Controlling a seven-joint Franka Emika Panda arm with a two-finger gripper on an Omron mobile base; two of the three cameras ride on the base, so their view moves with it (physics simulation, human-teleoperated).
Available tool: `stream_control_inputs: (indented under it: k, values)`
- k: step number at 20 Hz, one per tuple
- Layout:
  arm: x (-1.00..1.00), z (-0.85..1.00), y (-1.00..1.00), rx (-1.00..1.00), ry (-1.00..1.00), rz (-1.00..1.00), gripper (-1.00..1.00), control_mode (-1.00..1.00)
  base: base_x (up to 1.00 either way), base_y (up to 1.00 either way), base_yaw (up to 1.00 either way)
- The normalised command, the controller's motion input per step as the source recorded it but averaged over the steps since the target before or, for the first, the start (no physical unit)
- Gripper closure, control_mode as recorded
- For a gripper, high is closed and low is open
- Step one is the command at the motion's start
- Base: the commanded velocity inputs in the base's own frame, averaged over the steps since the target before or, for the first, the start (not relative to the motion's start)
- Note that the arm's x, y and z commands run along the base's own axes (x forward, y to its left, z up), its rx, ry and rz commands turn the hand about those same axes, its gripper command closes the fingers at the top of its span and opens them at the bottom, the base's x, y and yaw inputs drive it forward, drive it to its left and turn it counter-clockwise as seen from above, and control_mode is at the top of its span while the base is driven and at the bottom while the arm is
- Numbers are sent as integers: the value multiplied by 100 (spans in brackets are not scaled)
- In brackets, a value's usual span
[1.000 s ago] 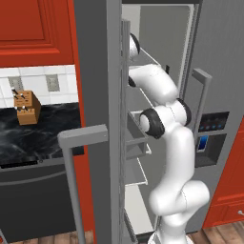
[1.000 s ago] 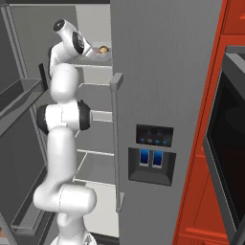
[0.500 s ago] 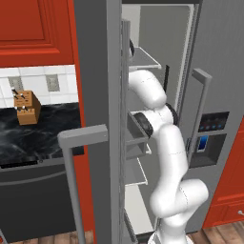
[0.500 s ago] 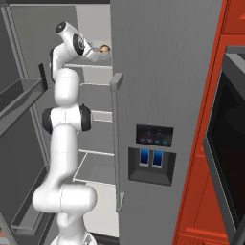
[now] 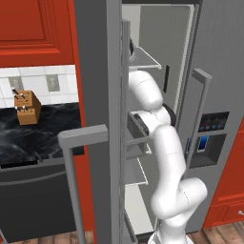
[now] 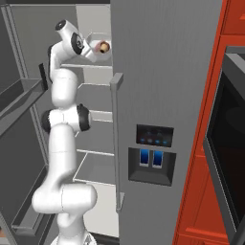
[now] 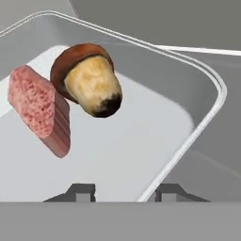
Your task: Place the tupperware containing the steak and mushroom meal in the microwave. Close the microwave door and press the start button to reheat the meal.
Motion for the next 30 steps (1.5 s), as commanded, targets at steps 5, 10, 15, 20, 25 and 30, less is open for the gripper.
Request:
stream_control_inputs:
  k: [5,10,15,20,25,30]
  values:
    - [-47,-44,0,-1,0,-17,100,-100,0,0,0]
    - [-42,-32,0,0,-5,-20,100,-100,0,0,0]
    - [-41,-8,0,0,-3,-17,100,-100,0,0,0]
    - [-46,0,-2,0,0,-17,100,-100,0,0,0]
    - [-74,0,-8,0,0,-15,100,-100,0,0,0]
    - [-85,0,-13,0,0,-10,100,-100,0,0,0]
